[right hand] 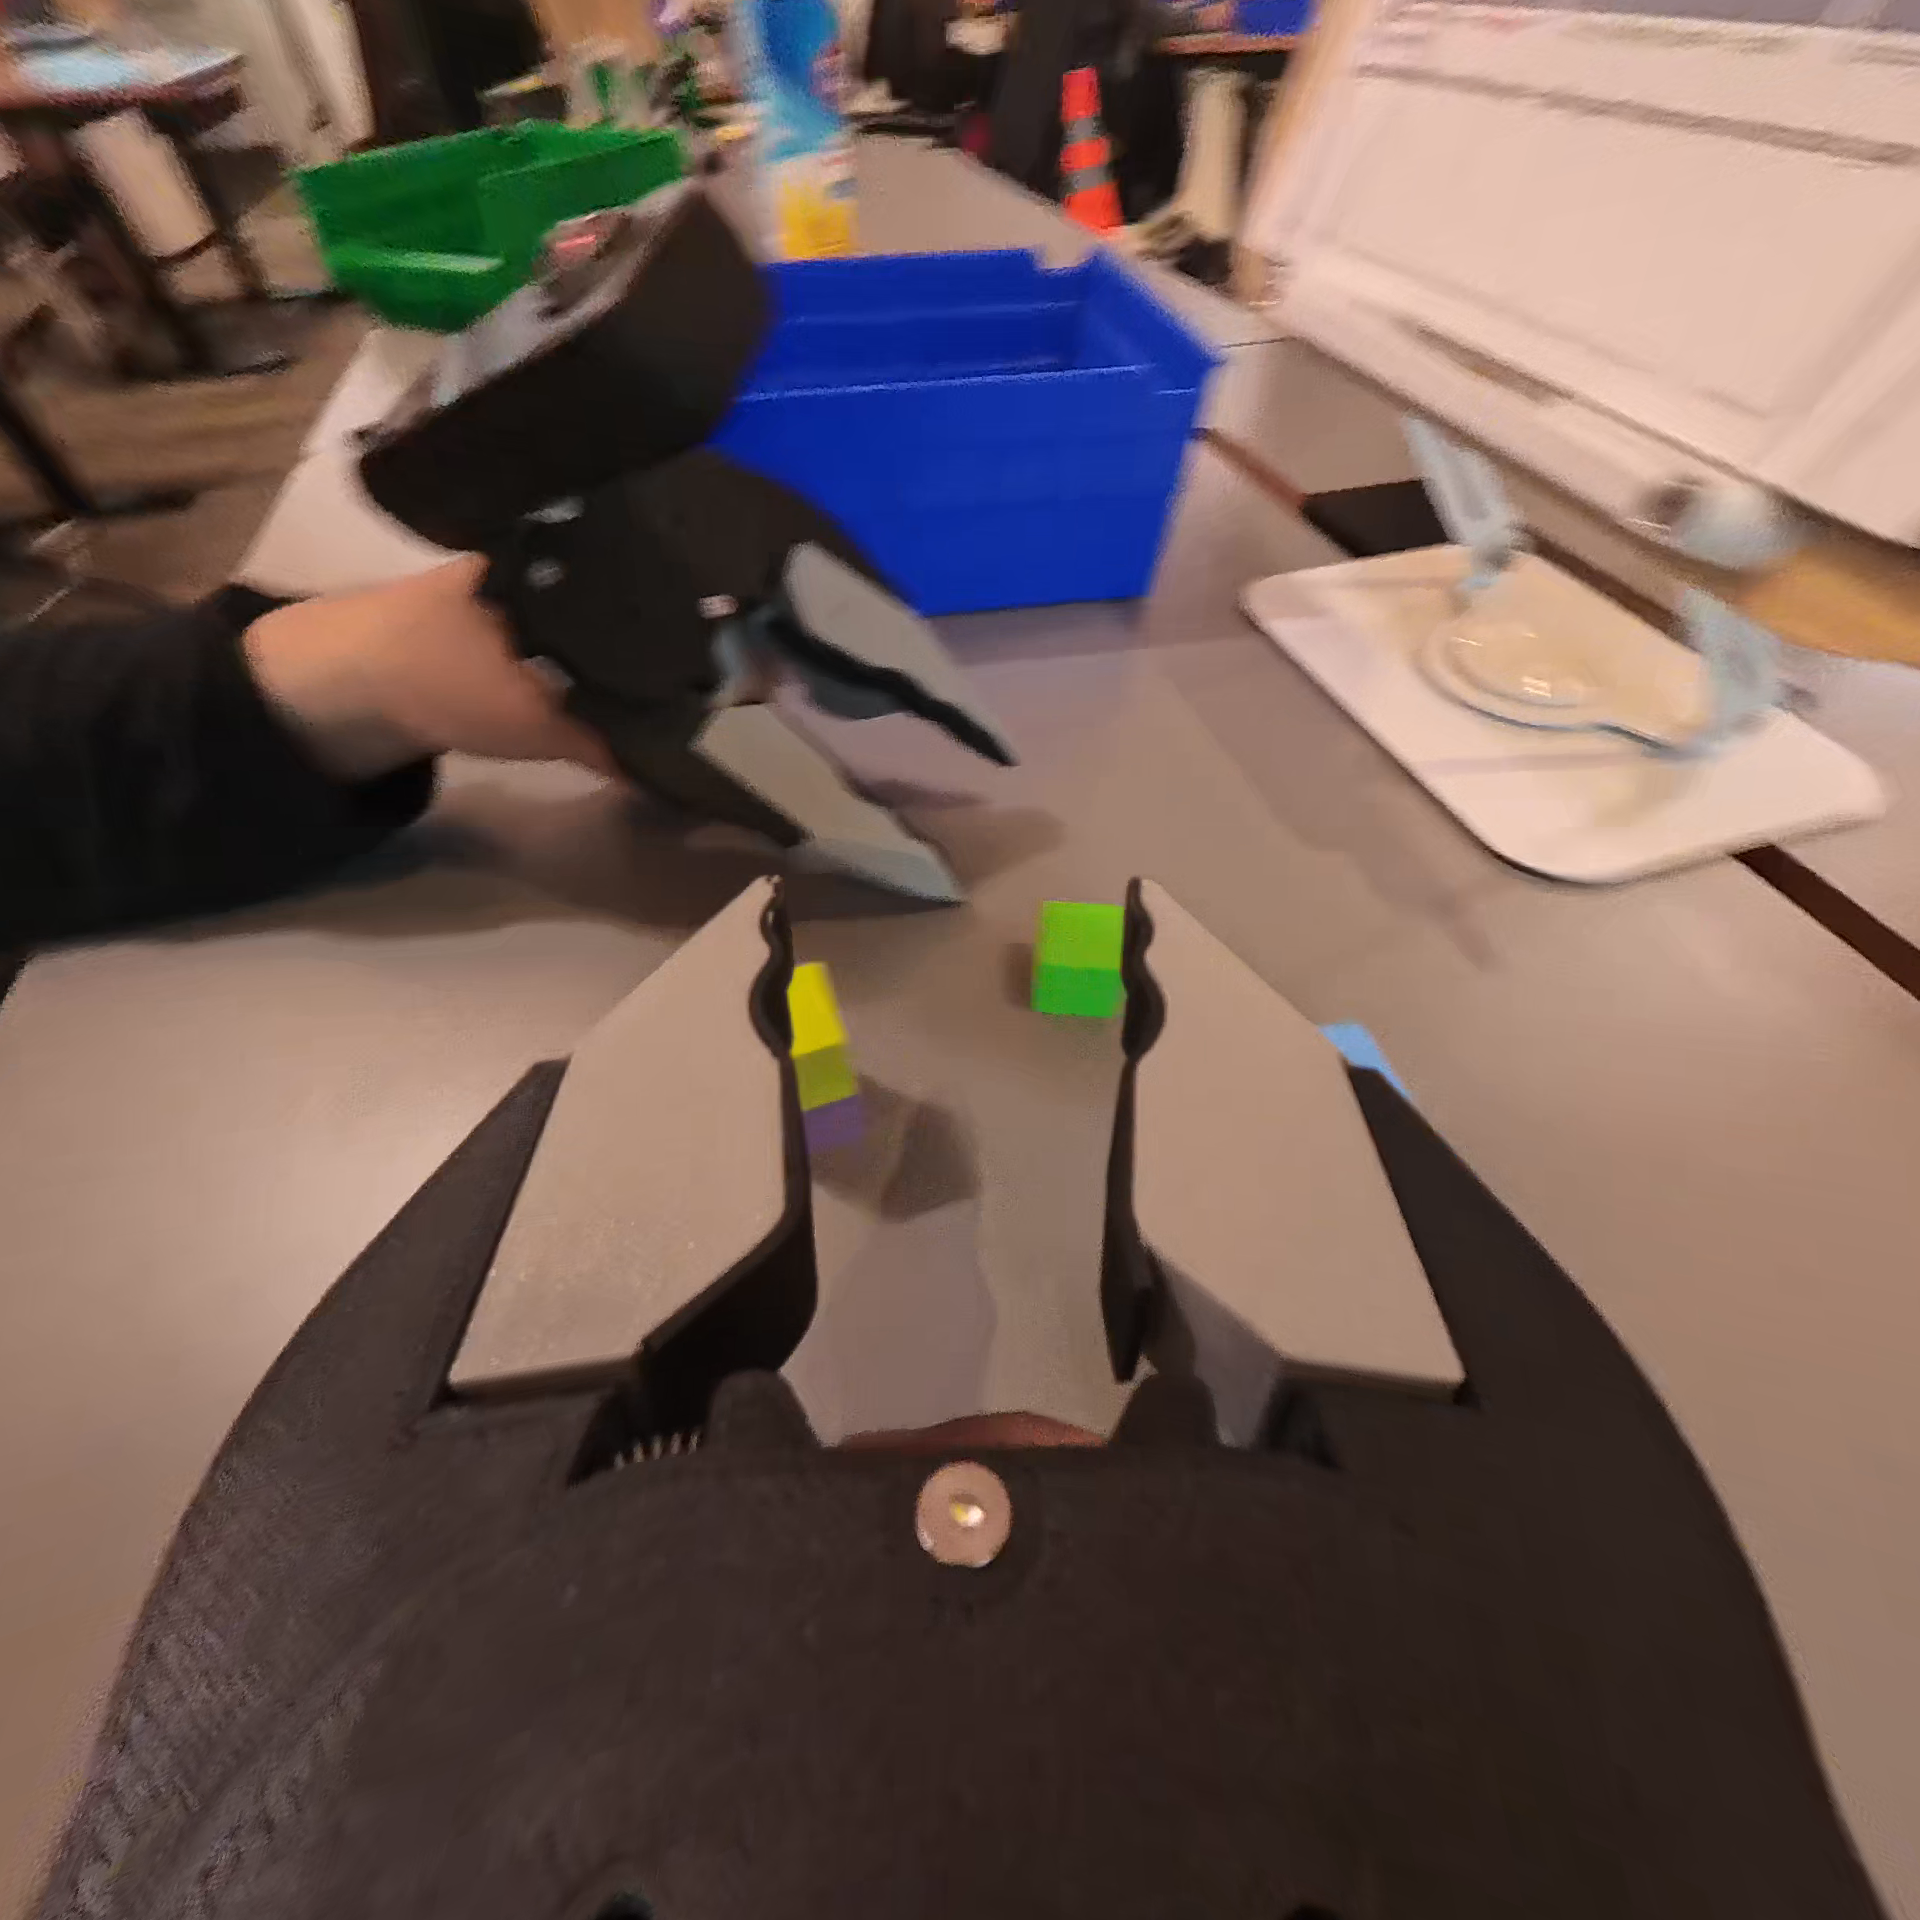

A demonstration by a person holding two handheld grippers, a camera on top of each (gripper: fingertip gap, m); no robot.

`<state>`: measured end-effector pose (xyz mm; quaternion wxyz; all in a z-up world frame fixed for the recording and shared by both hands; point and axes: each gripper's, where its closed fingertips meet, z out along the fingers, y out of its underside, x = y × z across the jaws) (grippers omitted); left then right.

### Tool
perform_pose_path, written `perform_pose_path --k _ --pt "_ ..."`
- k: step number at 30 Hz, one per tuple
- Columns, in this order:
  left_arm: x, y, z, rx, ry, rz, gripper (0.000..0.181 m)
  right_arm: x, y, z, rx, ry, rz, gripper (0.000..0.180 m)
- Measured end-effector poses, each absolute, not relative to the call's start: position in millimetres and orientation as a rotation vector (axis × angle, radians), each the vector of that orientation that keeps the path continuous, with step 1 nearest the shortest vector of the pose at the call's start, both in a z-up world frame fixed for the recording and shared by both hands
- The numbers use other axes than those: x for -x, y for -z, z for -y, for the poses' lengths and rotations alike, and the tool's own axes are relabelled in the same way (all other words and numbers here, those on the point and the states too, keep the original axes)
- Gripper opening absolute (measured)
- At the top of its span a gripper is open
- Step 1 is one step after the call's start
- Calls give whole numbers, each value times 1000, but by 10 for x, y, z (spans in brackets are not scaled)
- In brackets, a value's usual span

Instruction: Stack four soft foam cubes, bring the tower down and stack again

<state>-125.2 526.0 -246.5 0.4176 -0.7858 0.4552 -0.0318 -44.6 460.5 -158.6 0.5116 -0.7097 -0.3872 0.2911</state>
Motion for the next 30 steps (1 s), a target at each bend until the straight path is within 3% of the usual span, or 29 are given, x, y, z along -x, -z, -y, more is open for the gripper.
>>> perform_pose_path --k 3,10,16,21,30 --pt "1237 2467 -5255 1967 82 -1144 50 177 1759 -4822 1808 -609 844 68" --pt "1239 2484 -5247 1992 136 -1128 47 -85 2299 -5193 1942 -442 977 59" --pt "1241 2491 -5255 2012 166 -1119 47 -148 2383 -5445 1939 -360 1063 53" --pt "1237 2492 -5266 2009 175 -1114 48 -57 2418 -5465 1946 -410 1115 26" --pt "1245 2484 -5255 1996 143 -1131 48 118 2068 -4993 1849 -559 1043 25"
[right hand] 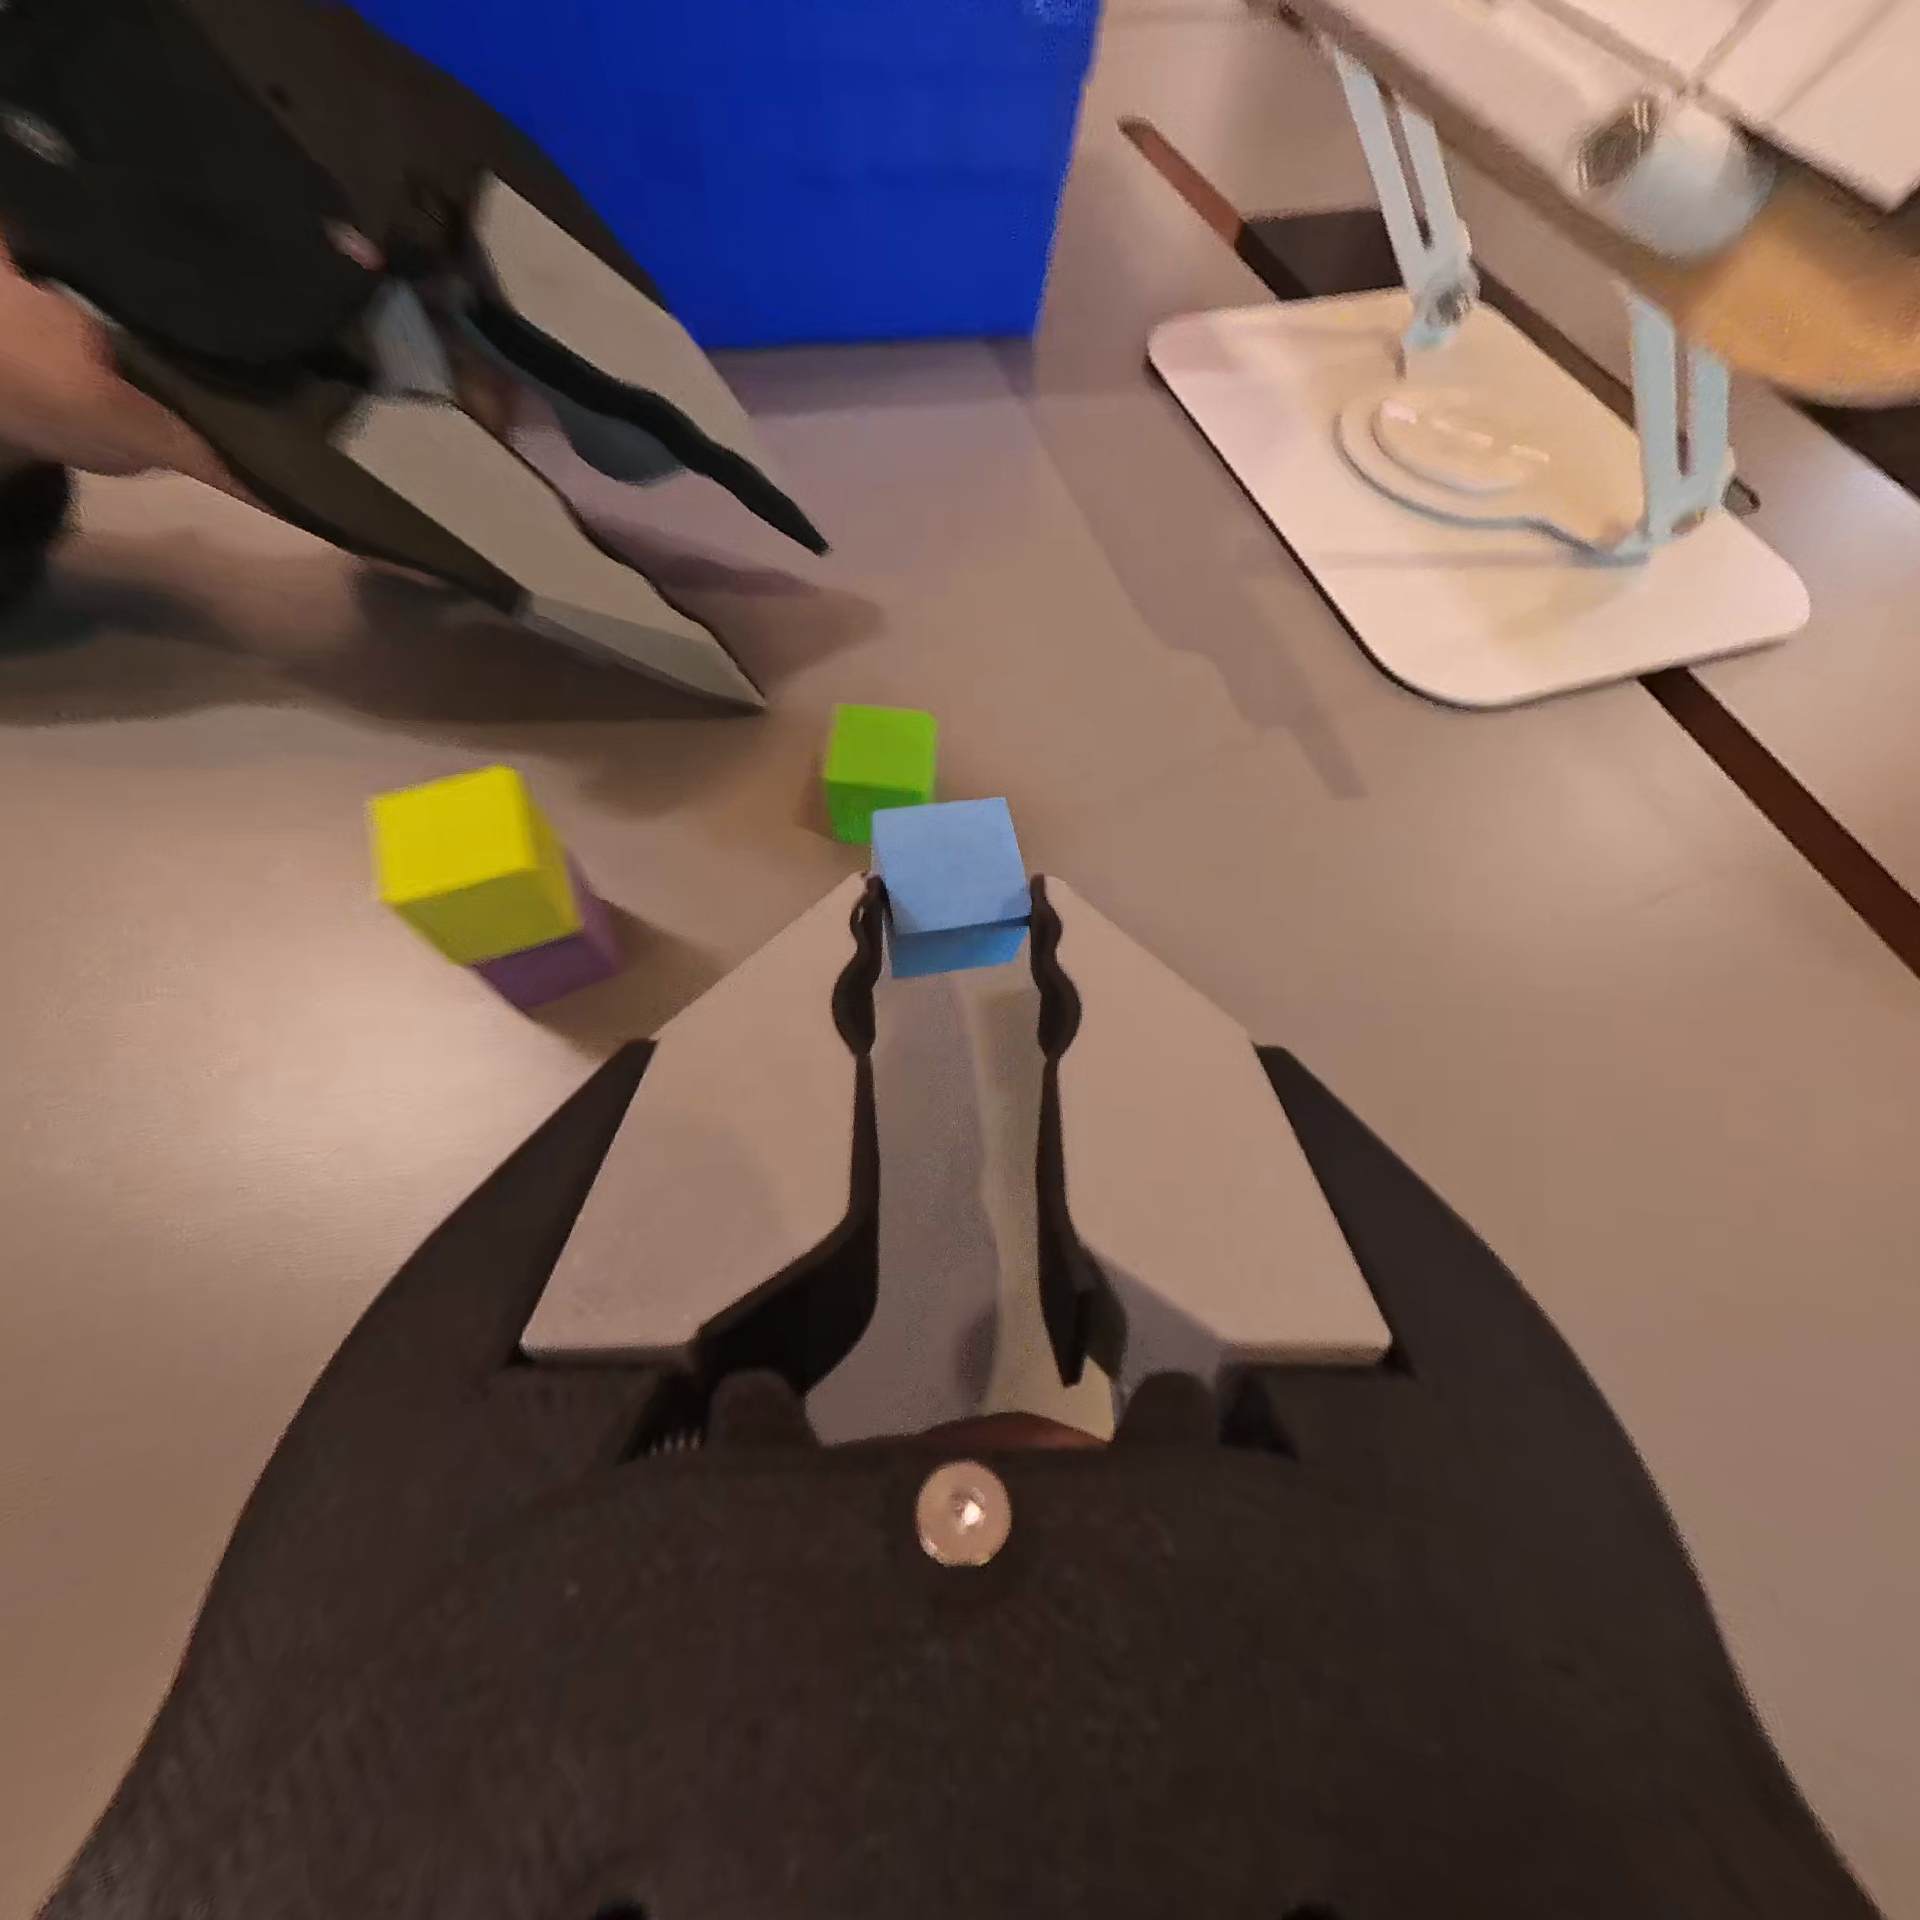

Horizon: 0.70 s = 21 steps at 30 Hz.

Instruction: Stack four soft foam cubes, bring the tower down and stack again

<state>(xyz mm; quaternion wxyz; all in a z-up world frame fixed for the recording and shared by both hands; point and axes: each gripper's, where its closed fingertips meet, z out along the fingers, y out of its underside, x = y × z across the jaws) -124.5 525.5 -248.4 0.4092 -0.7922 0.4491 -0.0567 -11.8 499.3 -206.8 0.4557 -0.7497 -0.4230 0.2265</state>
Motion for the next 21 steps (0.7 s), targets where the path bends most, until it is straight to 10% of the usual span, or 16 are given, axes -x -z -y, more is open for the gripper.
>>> perform_pose_path --k 21 --pt "1225 2474 -5243 1965 96 -1155 46 687 1828 -4265 1789 -563 1331 26"
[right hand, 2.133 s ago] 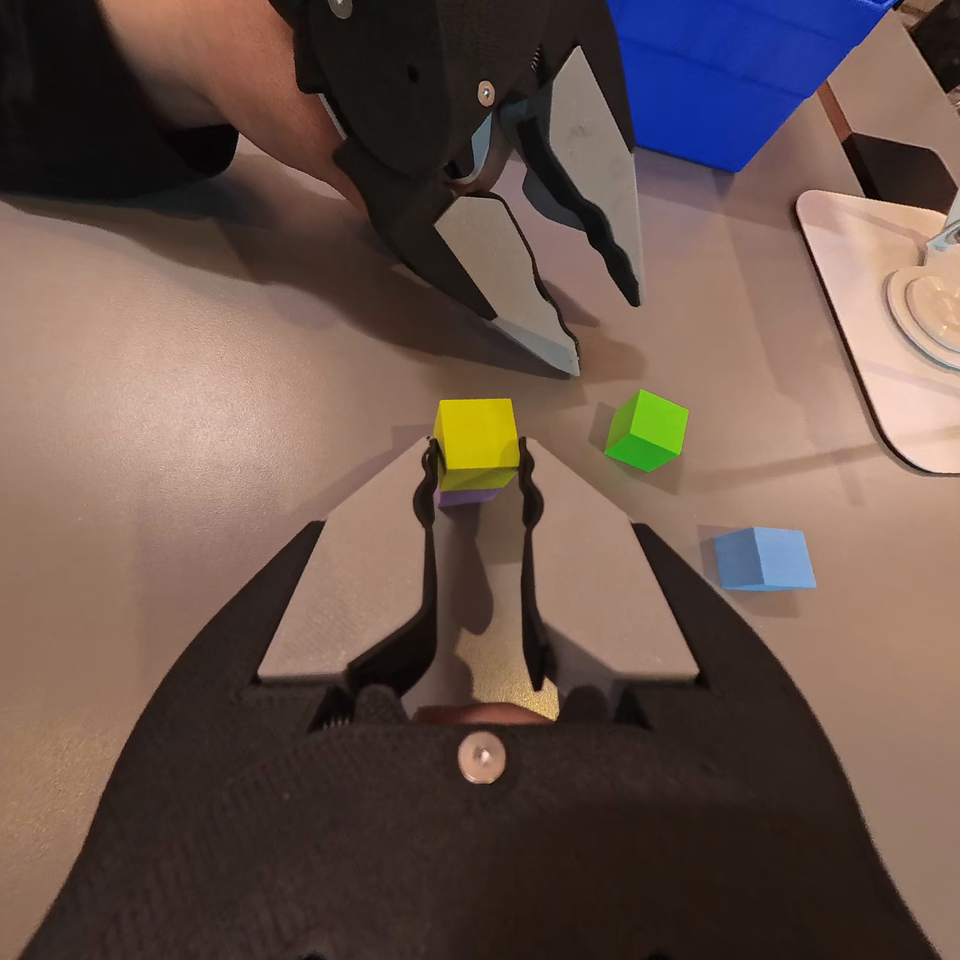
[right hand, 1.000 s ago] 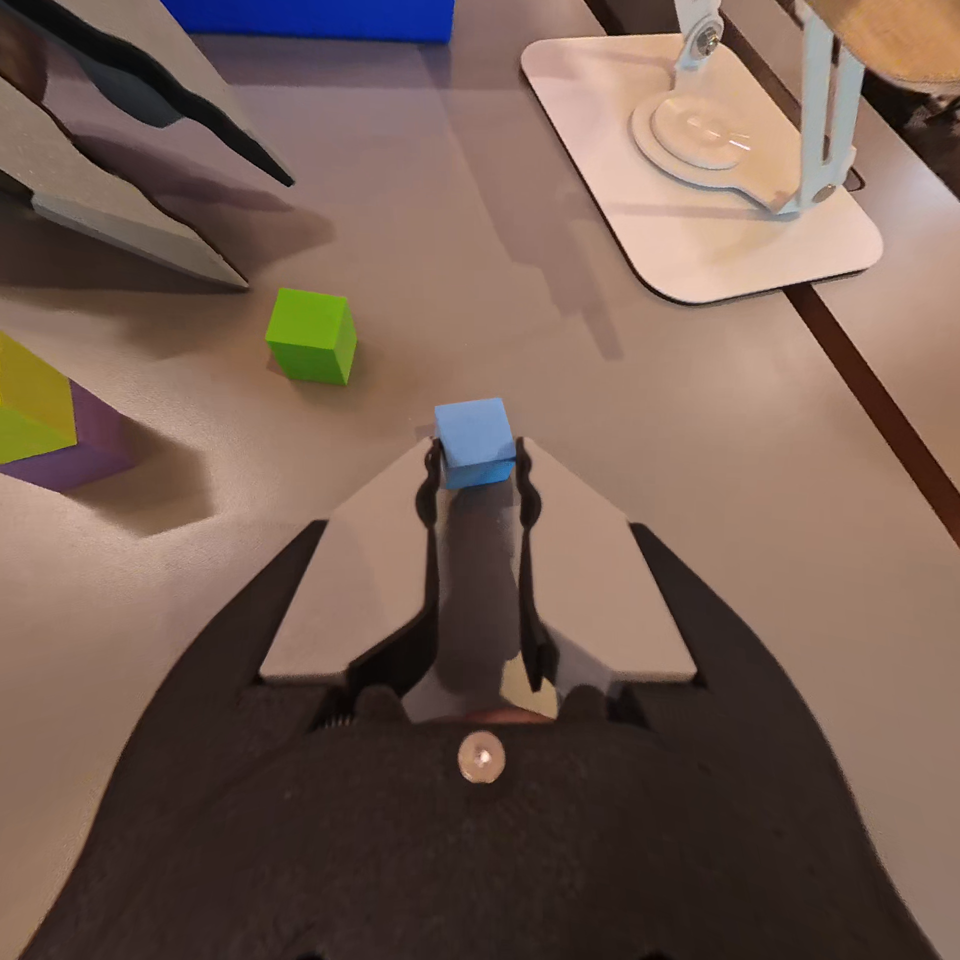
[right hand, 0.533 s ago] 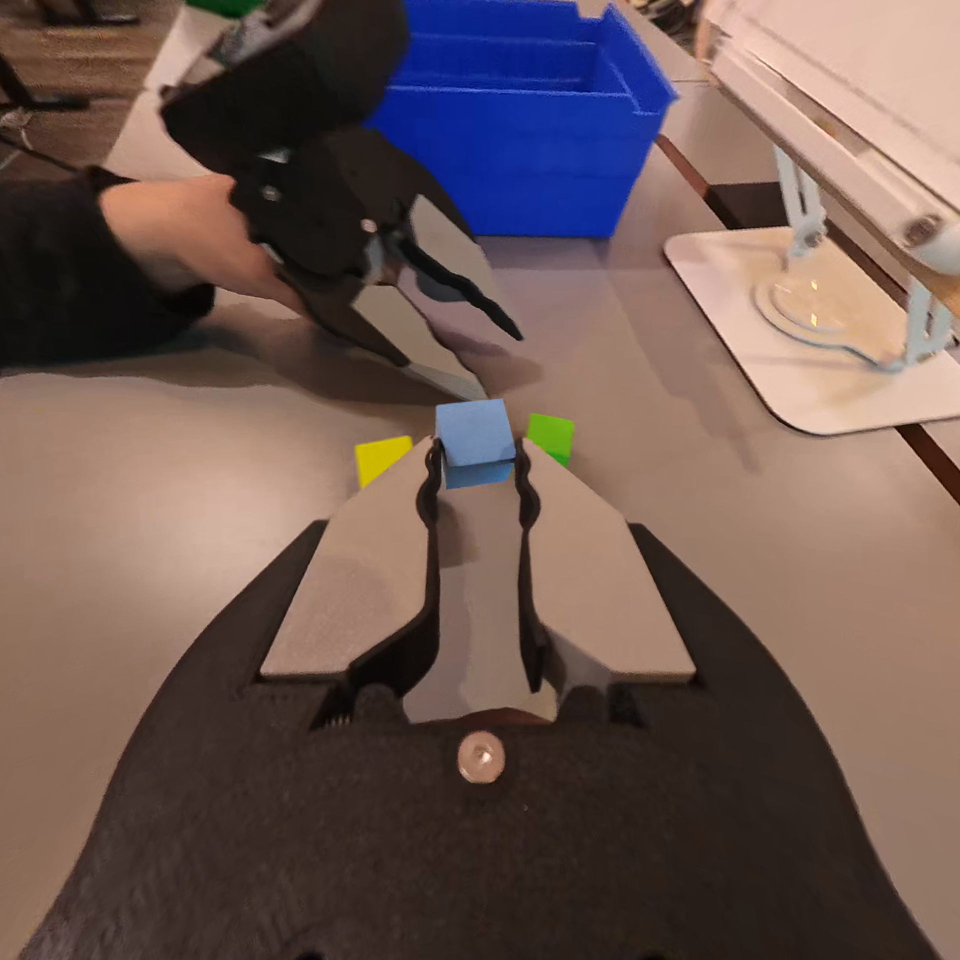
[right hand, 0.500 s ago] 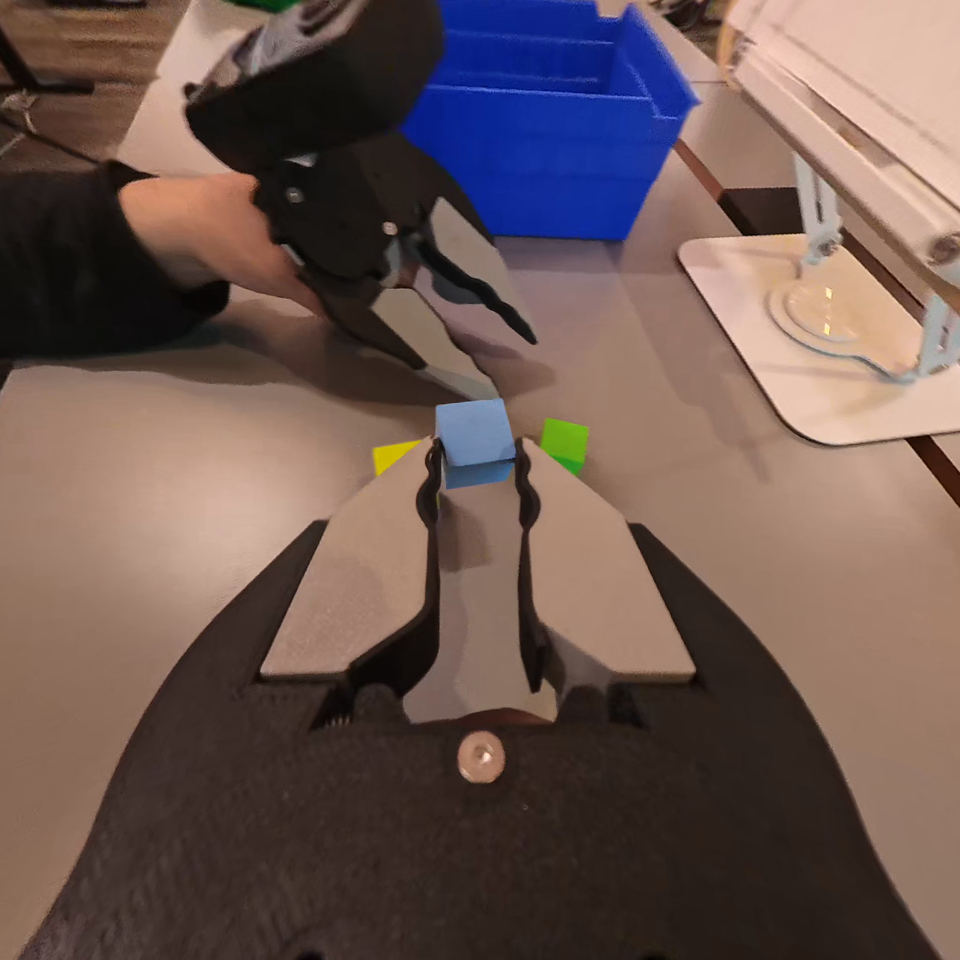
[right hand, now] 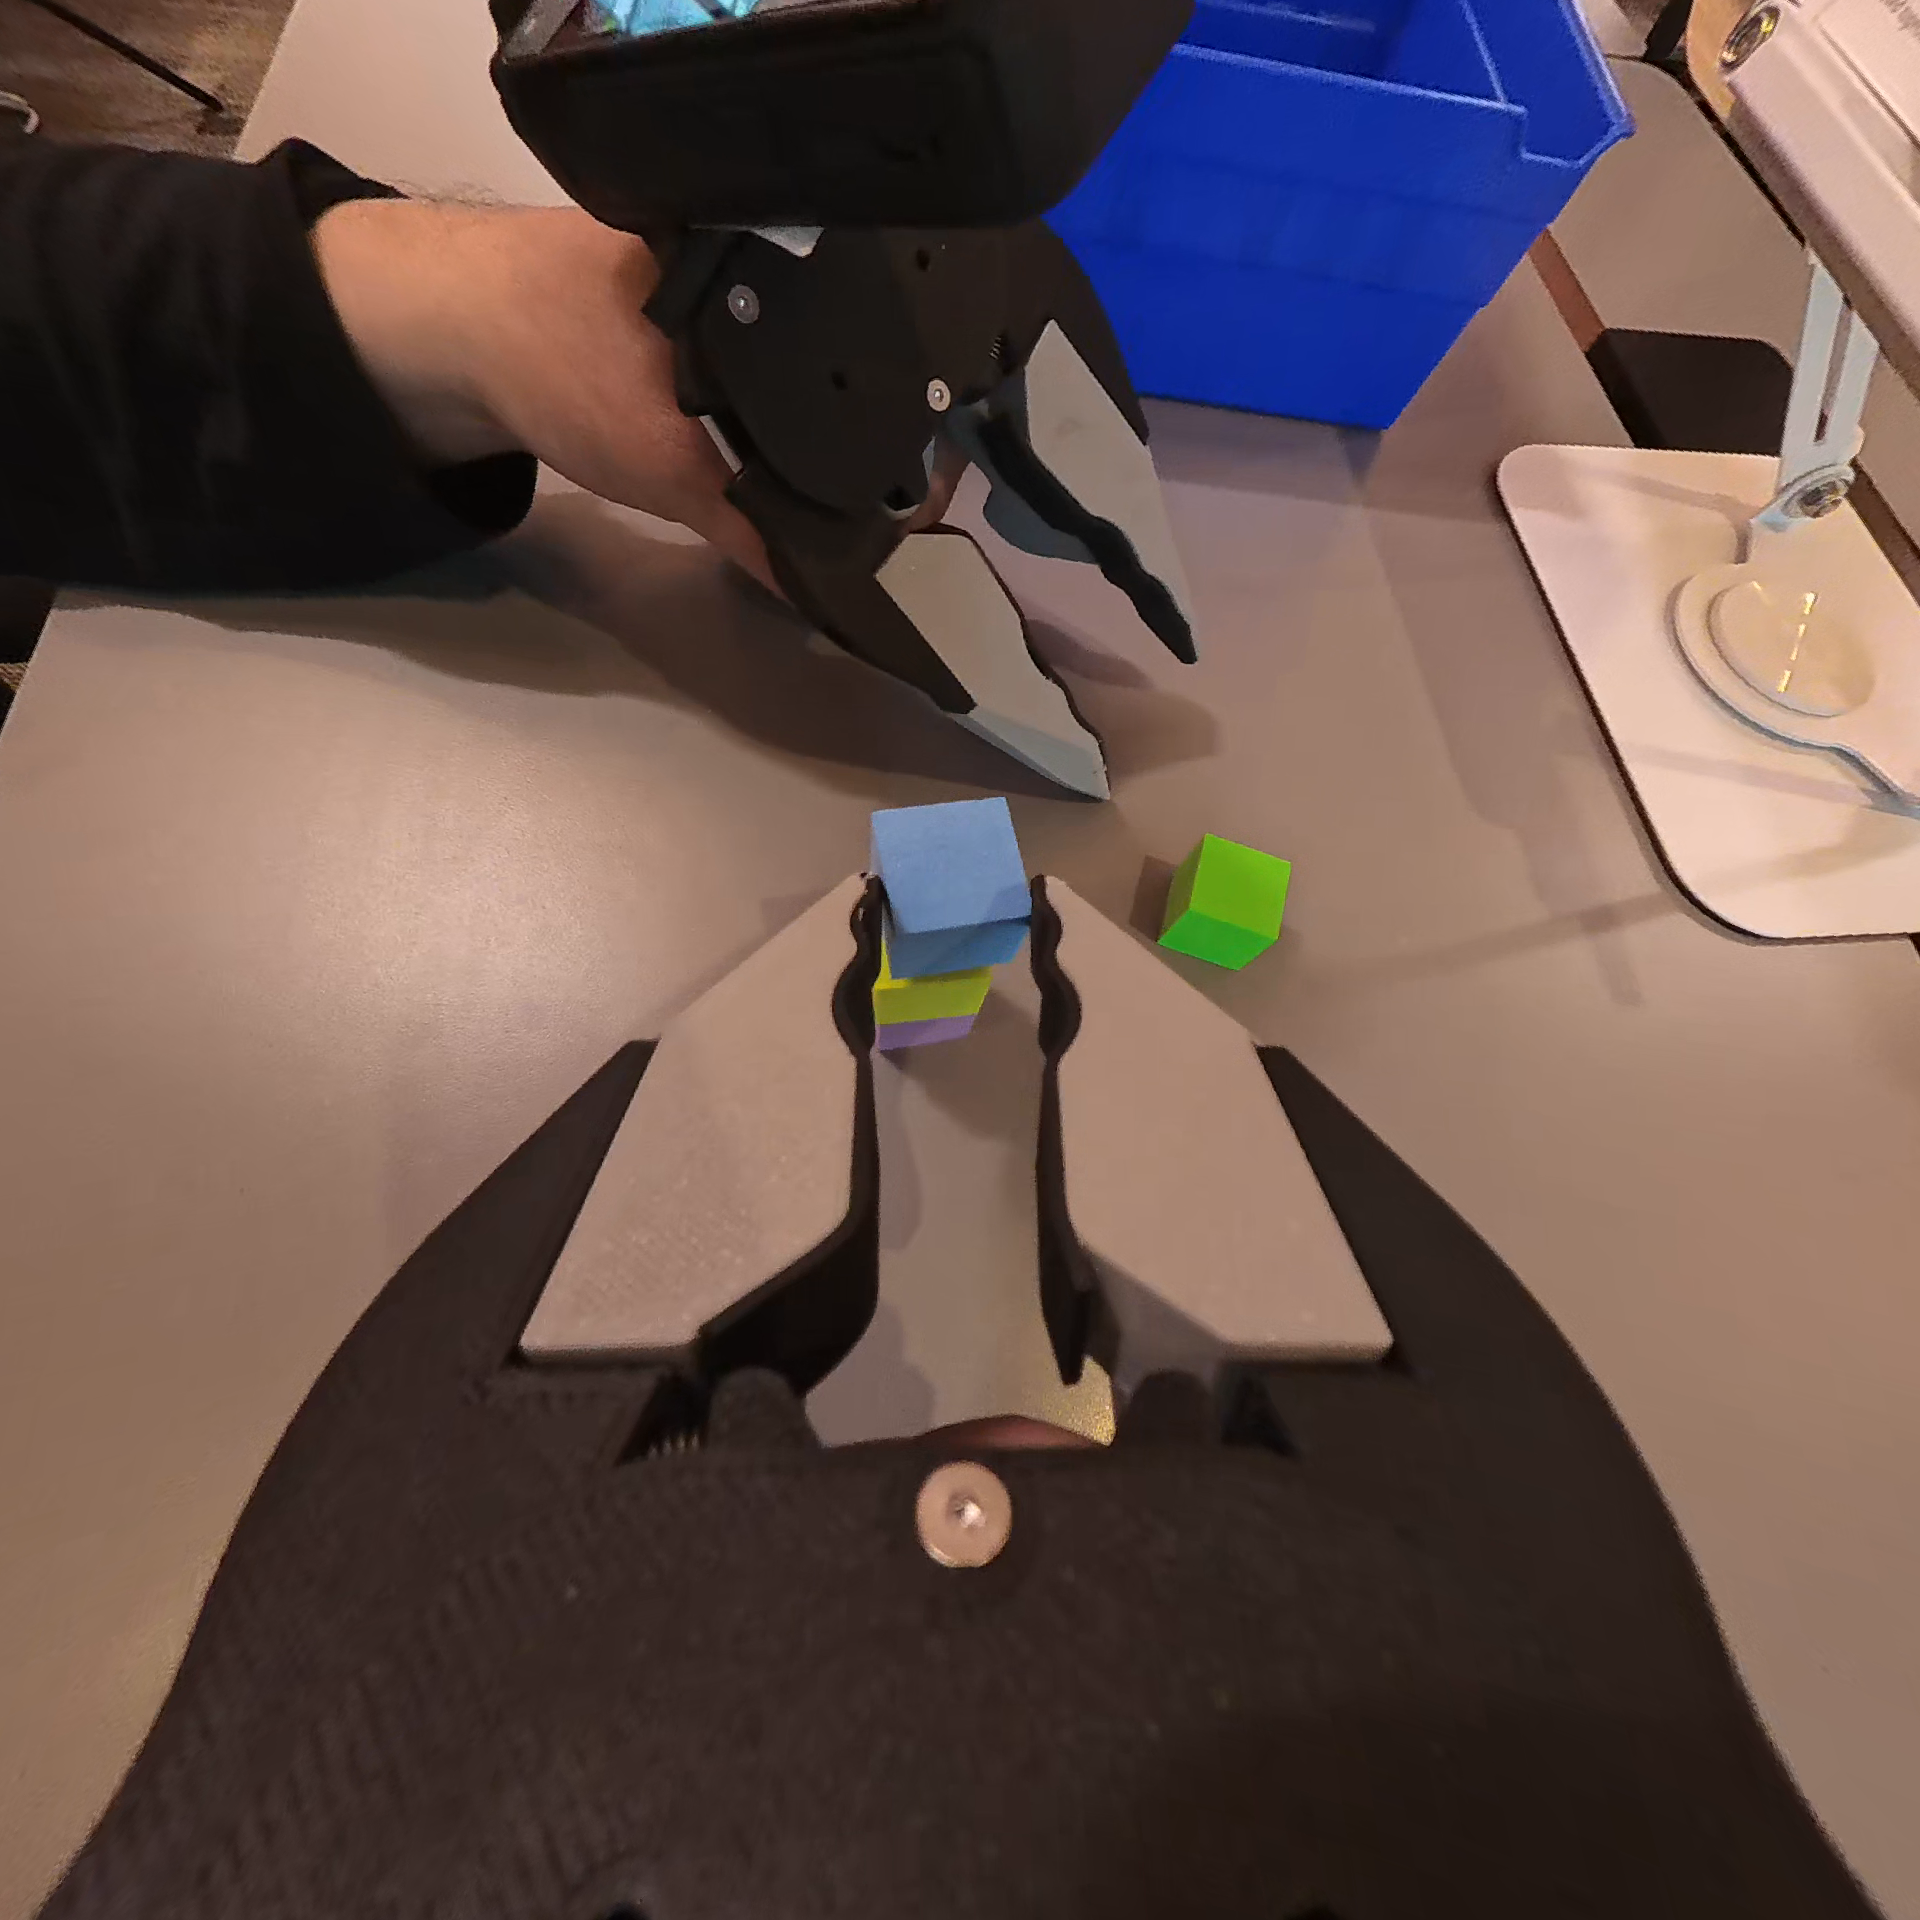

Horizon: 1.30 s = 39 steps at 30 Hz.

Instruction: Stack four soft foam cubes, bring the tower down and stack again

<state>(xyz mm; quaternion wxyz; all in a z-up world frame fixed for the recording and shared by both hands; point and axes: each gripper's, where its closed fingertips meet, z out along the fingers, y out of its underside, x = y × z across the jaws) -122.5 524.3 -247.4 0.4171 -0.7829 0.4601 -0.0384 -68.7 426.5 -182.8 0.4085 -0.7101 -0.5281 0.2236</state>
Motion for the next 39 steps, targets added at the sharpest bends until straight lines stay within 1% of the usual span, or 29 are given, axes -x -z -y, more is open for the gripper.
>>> perform_pose_path --k 30,33,36,39 --pt "1228 2472 -5243 1965 92 -1153 46 715 1910 -4254 1796 -555 1359 27" --pt "1236 2470 -5247 1969 92 -1149 48 737 1836 -4248 1780 -600 1328 39" --pt "1242 2471 -5248 1974 97 -1145 48 708 1672 -4289 1741 -647 1248 39" --pt "1246 2471 -5251 1979 99 -1140 49 534 1551 -4522 1742 -605 1076 39"
